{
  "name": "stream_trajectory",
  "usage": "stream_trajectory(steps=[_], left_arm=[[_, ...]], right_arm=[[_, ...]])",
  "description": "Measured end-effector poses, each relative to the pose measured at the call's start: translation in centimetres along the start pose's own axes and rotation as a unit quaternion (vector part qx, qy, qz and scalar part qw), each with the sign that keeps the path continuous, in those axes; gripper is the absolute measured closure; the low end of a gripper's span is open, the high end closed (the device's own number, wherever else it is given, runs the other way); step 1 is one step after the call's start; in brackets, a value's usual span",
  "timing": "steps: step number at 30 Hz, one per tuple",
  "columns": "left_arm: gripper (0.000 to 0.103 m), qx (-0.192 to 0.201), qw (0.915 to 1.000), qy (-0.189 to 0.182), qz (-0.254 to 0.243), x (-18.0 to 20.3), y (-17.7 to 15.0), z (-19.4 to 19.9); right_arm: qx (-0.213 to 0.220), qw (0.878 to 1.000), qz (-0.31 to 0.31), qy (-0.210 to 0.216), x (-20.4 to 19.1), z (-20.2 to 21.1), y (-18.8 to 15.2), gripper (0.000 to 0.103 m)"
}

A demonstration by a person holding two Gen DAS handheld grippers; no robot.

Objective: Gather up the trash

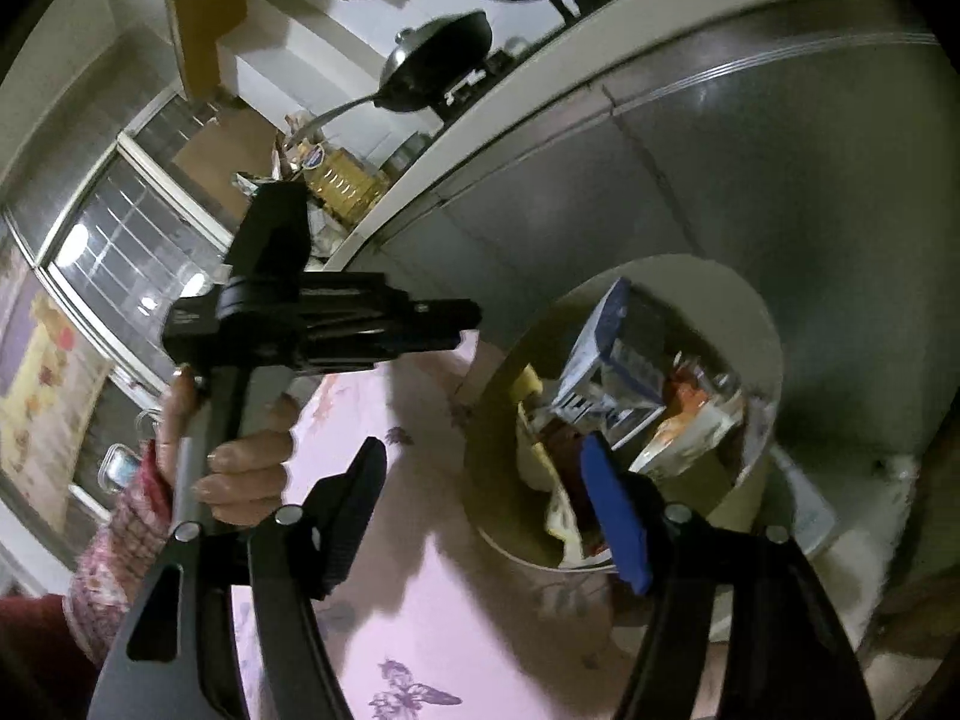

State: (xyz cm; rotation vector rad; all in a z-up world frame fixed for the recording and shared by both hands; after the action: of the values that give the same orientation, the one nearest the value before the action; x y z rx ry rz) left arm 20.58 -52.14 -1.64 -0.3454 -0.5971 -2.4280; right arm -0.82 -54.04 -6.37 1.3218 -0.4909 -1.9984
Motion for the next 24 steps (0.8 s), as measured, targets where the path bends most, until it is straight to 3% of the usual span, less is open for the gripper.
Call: stream_trajectory(steps=[4, 8, 16, 20, 24], left_arm=[[0.069, 0.041, 0.9990, -0.020, -0.007, 0.8, -1.1, 3.4], [0.068, 0.087, 0.9956, -0.022, -0.028, 2.0, -4.4, 6.7], [0.065, 0.153, 0.9857, 0.039, -0.058, 2.8, -13.6, 11.4], [0.050, 0.178, 0.9801, 0.072, -0.050, 2.3, -17.6, 13.5], [0.032, 0.217, 0.9679, 0.119, -0.040, 1.5, -21.2, 16.3]], right_arm=[[0.013, 1.000, -0.012, -0.003, 0.0, 1.3, 0.1, 0.038], [0.028, 0.999, -0.022, -0.017, -0.6, 3.1, -0.7, 0.038], [0.027, 0.997, -0.017, -0.067, -4.1, 5.8, -3.3, 0.038], [0.021, 0.995, -0.016, -0.099, -6.6, 7.0, -5.0, 0.038], [0.009, 0.993, -0.013, -0.120, -9.2, 7.8, -6.7, 0.035]])
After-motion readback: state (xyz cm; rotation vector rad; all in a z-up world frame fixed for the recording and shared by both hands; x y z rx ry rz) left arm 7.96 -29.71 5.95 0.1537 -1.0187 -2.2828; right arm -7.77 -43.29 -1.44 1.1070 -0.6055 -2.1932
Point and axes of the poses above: each gripper's, at about its wrist camera, not at the fingertips, and z roughly against the way its jaws point, x to its right, y to its top, the point moved 2 cm from there along -z, roughly the way its jaws point, and after that the axes turned 2 degrees about z, right-handed, at the moved point
